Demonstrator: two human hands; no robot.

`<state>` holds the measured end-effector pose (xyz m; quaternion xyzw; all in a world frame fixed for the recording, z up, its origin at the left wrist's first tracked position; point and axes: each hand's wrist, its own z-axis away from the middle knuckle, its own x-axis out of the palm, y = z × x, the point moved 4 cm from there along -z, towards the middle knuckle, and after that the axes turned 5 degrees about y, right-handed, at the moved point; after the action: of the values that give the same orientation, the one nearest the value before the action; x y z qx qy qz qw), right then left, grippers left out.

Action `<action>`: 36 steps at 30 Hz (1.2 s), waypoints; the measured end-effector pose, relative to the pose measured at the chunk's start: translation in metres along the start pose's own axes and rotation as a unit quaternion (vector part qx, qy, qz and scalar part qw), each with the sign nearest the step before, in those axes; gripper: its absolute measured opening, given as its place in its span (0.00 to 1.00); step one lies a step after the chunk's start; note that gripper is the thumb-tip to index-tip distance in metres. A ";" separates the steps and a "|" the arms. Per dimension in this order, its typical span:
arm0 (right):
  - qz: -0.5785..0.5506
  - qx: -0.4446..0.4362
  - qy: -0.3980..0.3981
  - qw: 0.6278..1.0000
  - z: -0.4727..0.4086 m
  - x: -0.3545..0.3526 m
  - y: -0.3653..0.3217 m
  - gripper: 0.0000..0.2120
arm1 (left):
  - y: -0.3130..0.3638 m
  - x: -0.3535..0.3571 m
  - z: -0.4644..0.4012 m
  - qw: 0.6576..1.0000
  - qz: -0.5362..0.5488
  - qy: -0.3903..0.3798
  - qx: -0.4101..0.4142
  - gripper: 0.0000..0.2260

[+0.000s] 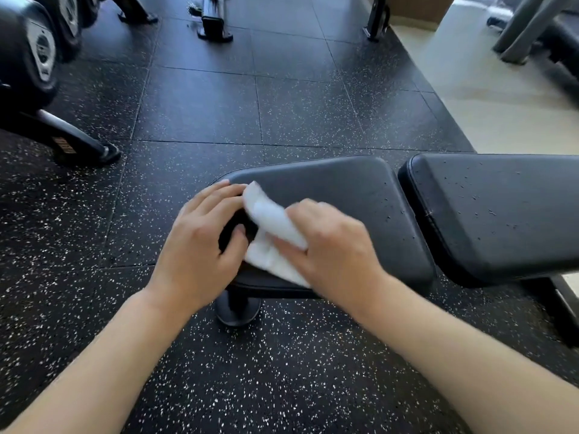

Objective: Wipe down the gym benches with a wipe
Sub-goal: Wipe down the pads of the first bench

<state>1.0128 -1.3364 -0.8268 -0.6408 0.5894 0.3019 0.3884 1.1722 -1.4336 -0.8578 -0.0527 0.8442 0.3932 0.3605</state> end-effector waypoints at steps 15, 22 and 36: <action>-0.034 0.014 -0.014 0.999 -0.015 0.008 0.005 0.13 | 0.007 0.008 -0.001 0.998 -0.018 0.066 -0.010 0.16; 0.015 0.181 0.013 0.983 -0.041 -0.001 0.110 0.12 | 0.022 0.012 -0.006 0.996 -0.076 0.035 -0.029 0.15; -0.054 -0.032 -0.040 0.997 0.045 -0.042 0.079 0.14 | 0.064 0.054 -0.030 0.989 -0.106 -0.099 0.018 0.22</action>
<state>0.9330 -1.2762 -0.8263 -0.6711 0.5277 0.3246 0.4072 1.0921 -1.3997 -0.8394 -0.0960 0.8010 0.3405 0.4829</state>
